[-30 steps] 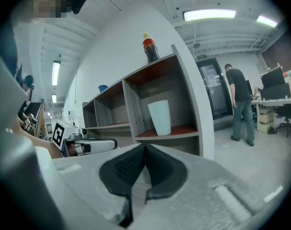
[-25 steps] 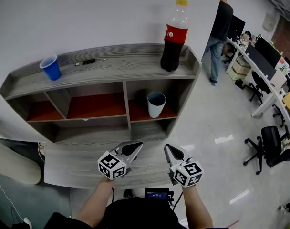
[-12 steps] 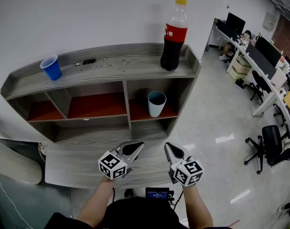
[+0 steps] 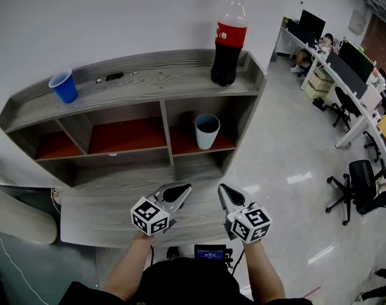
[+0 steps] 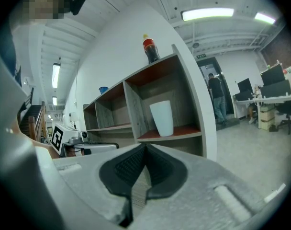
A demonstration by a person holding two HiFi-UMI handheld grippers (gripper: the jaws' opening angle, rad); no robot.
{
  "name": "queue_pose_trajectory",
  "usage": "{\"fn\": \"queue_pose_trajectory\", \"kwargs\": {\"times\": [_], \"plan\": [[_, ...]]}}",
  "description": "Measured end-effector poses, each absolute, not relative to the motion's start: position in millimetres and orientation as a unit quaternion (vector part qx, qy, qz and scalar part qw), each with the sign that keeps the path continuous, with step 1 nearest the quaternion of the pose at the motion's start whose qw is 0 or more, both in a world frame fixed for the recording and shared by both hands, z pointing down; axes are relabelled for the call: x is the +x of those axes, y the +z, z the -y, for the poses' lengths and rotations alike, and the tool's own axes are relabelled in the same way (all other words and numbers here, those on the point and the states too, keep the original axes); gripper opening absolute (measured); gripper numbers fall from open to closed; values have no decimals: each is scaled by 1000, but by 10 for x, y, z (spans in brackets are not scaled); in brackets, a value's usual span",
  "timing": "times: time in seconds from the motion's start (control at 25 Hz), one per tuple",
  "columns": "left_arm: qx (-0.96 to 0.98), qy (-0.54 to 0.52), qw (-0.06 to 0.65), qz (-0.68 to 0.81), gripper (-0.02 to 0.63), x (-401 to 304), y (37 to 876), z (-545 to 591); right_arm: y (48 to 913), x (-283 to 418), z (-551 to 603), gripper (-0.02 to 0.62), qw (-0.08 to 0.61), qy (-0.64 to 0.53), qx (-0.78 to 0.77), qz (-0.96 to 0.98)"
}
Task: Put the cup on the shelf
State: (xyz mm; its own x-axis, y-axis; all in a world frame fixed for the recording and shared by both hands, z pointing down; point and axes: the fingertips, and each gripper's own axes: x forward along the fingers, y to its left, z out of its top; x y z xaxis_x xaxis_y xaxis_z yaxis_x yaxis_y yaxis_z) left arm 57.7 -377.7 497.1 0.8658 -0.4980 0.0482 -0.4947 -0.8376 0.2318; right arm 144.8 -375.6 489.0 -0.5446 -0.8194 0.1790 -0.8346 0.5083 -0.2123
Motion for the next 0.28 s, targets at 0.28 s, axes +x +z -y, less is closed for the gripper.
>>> {"fn": "queue_pose_trajectory", "kwargs": {"times": [0.28], "plan": [[959,-7,117,259,-9,600,4977,3810,4894,1452,3792,-2,26,136,475,869]]}}
